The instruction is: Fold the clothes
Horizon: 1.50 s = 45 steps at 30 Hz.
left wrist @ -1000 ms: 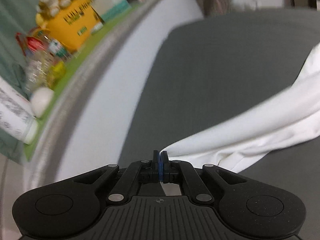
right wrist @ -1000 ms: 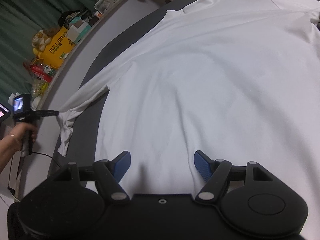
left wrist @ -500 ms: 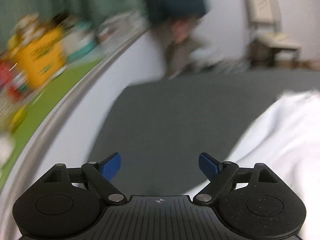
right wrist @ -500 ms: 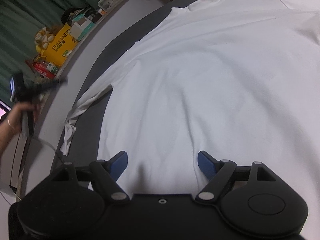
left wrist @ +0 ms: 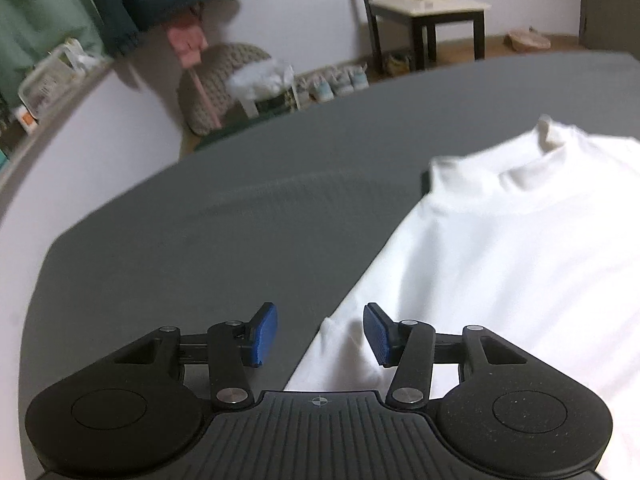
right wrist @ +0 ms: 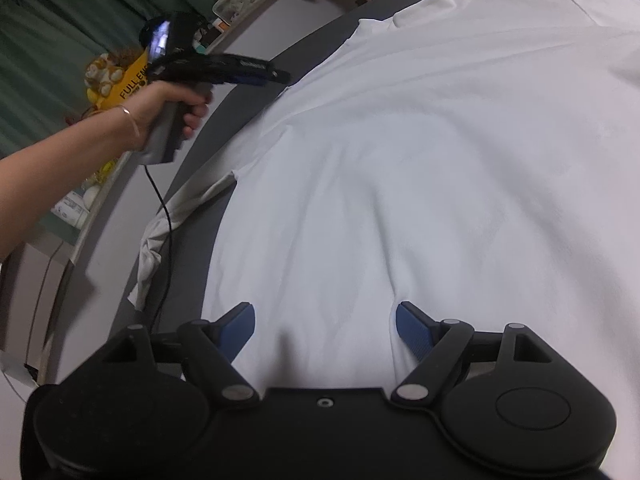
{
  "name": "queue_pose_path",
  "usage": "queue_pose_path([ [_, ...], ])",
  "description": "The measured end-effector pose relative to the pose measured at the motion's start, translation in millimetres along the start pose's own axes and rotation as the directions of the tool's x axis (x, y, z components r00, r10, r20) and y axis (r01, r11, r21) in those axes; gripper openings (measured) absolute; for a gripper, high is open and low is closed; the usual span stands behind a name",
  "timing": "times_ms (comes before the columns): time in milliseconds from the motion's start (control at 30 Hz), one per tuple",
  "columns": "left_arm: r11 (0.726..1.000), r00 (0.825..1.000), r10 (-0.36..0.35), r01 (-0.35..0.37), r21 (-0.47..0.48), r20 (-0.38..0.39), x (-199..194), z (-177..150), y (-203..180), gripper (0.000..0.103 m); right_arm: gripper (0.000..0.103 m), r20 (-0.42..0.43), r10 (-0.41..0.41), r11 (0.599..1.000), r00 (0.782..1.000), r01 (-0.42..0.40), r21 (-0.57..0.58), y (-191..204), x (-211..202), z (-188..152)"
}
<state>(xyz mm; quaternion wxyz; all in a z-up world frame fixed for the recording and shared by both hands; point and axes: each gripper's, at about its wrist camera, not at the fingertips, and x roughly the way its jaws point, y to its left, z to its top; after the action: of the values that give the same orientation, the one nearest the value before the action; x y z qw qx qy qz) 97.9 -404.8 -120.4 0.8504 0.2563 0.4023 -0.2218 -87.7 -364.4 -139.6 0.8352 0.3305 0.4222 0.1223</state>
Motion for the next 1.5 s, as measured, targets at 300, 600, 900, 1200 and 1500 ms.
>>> queue_pose_path([
  [300, 0.991, 0.991, -0.134, 0.134, 0.022, -0.014, 13.1, -11.1, -2.9, 0.013, 0.082, -0.007, 0.037, 0.999, 0.999, -0.037, 0.028, -5.0, 0.8, 3.7],
  [600, 0.998, 0.995, 0.031, -0.035, 0.043, 0.090, 4.8, -7.0, -9.9, 0.004, 0.082, -0.005, 0.031, 0.999, 0.999, -0.031, 0.030, -1.4, 1.4, 2.8],
  [900, 0.996, 0.995, 0.085, -0.085, -0.004, 0.044, 31.7, -3.9, -24.9, 0.006, 0.083, -0.010, 0.039, 0.999, 0.999, -0.038, 0.033, -1.9, 5.4, 3.9],
  [1200, 0.974, 0.997, 0.069, -0.061, -0.216, 0.029, -37.0, -41.2, 54.2, 0.095, 0.083, -0.015, 0.037, 0.999, 0.999, -0.036, 0.026, -4.6, 3.2, 3.7],
  [1500, 0.925, 0.921, 0.355, -0.370, -0.080, -0.158, -167.0, -198.0, 95.3, 0.095, 0.083, -0.010, -0.002, 1.000, 1.000, 0.002, -0.015, 2.3, 2.6, 0.1],
])
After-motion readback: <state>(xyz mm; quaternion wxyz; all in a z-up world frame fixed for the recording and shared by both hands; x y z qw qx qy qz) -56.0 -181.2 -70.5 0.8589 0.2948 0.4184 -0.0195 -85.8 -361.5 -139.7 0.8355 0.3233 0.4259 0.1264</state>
